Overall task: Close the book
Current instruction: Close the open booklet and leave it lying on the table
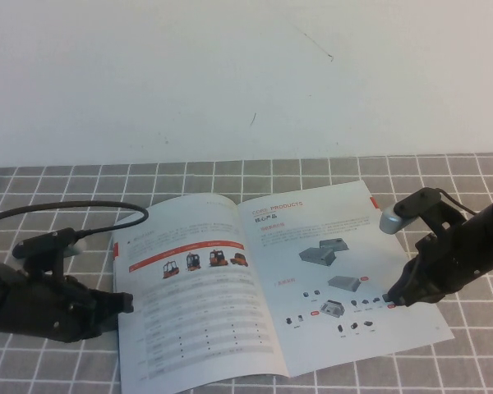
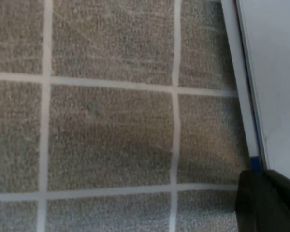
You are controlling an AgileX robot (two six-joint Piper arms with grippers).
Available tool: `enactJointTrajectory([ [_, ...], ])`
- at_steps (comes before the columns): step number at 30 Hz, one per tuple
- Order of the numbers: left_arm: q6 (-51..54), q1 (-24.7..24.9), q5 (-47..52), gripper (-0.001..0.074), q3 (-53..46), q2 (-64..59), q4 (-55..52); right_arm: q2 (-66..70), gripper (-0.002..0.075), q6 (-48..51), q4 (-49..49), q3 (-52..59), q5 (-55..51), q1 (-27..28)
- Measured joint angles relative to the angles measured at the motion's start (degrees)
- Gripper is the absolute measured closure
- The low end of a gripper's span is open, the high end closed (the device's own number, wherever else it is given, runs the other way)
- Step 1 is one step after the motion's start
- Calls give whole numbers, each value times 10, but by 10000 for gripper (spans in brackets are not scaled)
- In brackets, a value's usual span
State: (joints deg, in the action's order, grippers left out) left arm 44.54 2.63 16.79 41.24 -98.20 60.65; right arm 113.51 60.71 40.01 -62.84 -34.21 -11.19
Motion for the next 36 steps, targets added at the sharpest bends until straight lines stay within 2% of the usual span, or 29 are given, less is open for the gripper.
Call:
enactJointTrajectory([
  [8,0,0,30,739,13,-9,28,1,729,0,0,0,0,0],
  [13,0,5,89,739,39,-20,65,1,729,0,2,0,0,0],
  [20,39,67,95,739,112,-33,129,1,729,0,2,0,-1,0],
  [23,44,95,95,739,148,-47,117,1,729,0,2,0,-4,0],
  [28,-19,107,95,739,165,-40,-34,1,729,0,3,0,-7,0],
  [36,-364,106,141,739,165,2,-453,2,729,0,8,0,-14,0],
])
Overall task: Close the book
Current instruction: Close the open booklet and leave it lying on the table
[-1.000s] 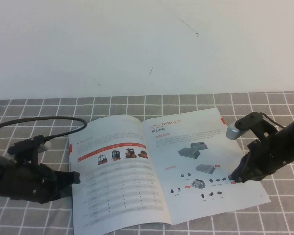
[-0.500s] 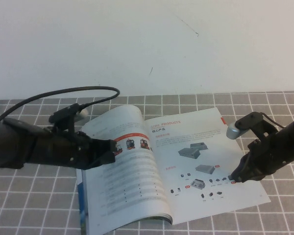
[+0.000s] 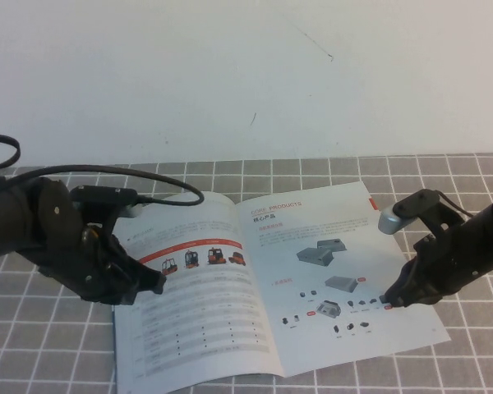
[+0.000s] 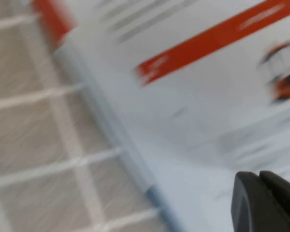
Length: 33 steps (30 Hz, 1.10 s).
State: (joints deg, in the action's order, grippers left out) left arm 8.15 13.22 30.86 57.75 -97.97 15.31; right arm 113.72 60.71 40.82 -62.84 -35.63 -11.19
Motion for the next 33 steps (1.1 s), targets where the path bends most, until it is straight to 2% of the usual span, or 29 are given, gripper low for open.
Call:
enactJointTrajectory([
  [2,-71,0,31,738,0,5,-78,1,729,0,1,0,-2,0],
  [5,-123,0,66,738,0,5,-138,1,729,0,1,-1,-9,0],
  [23,-187,0,54,739,8,-67,-203,3,729,-10,5,-1,-25,0],
  [28,-151,-1,55,738,10,-68,-132,3,729,-10,5,-1,-25,0],
  [33,0,11,25,737,10,-75,90,7,729,-10,5,-1,-28,0],
])
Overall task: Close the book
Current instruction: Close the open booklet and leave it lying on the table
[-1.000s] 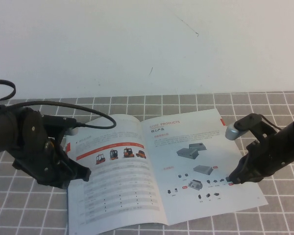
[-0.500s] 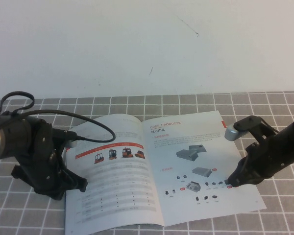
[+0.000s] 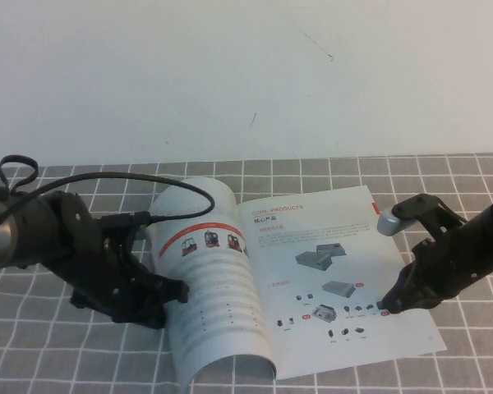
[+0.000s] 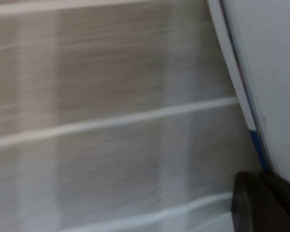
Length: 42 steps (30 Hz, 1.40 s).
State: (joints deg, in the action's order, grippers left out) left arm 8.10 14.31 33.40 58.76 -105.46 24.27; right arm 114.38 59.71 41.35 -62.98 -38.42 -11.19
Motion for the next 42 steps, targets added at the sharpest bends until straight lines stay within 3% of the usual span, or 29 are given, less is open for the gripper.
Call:
enactJointTrajectory([
  [7,261,26,-23,737,-5,-14,358,13,728,-1,7,-6,-15,1],
  [12,464,29,28,737,-5,-14,587,16,728,-1,26,-6,-17,2],
  [15,523,30,46,737,-5,-14,661,18,728,-9,36,-6,-17,2],
  [19,547,30,37,737,-5,-8,674,11,728,-42,31,-6,-11,2],
  [22,565,30,14,737,-5,17,656,-8,728,-78,-15,-2,9,-4],
  [28,561,30,-51,737,-5,98,545,-107,729,-238,-271,6,46,0],
  [34,288,12,-73,737,-5,203,194,-235,729,-363,-453,6,42,33],
  [38,114,-27,-19,737,-9,272,-21,-335,729,-390,-457,11,49,63],
  [42,33,-66,-25,737,-46,368,-133,-445,729,-393,-445,54,86,68],
])
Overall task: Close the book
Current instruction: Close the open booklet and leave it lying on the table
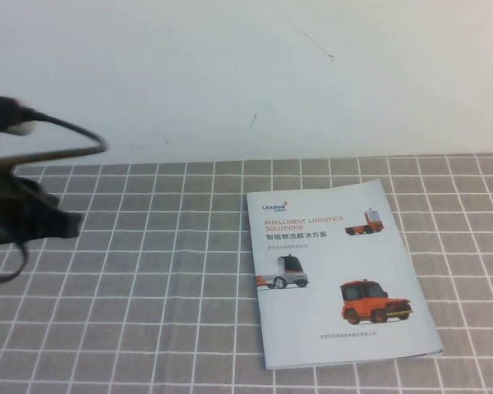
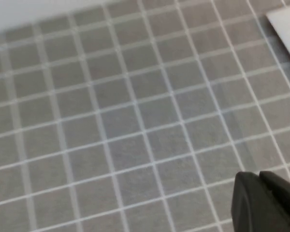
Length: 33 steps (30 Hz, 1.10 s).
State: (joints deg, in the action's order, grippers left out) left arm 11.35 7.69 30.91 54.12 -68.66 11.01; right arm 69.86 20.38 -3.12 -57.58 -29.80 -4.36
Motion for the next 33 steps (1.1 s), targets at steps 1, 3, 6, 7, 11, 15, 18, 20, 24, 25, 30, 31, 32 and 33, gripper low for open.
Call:
enactJointTrajectory([
  [1,-4,-4,-10,737,-13,29,-8,-30,729,0,4,20,12,0],
  [3,-12,-10,-39,737,-51,91,-18,-83,729,-1,7,61,33,0],
  [6,-16,-11,-81,737,-117,177,-19,-161,729,-5,18,131,51,0],
  [7,-16,-11,-90,737,-140,207,-19,-187,729,-6,23,155,54,0],
  [11,-15,-11,-94,737,-215,325,-20,-273,729,-6,42,230,56,0],
  [15,-1,-11,-87,737,-271,433,-20,-361,729,0,48,291,56,0],
  [18,9,-11,-90,738,-305,502,-20,-430,729,3,49,331,56,0],
  [20,14,-11,-99,739,-330,541,-20,-478,729,4,55,356,56,0],
  [24,15,-11,-120,739,-375,587,-4,-559,729,4,74,392,51,0],
  [25,15,-11,-125,739,-385,591,8,-574,729,4,77,397,45,0],
  [30,17,-11,-141,739,-406,593,51,-609,729,3,108,404,-27,0],
  [31,17,-11,-142,739,-406,593,55,-610,729,3,121,404,-38,0],
  [32,17,-11,-143,739,-406,593,58,-610,729,3,135,404,-44,0],
  [33,17,-11,-143,739,-406,593,60,-610,729,3,146,404,-47,-1],
])
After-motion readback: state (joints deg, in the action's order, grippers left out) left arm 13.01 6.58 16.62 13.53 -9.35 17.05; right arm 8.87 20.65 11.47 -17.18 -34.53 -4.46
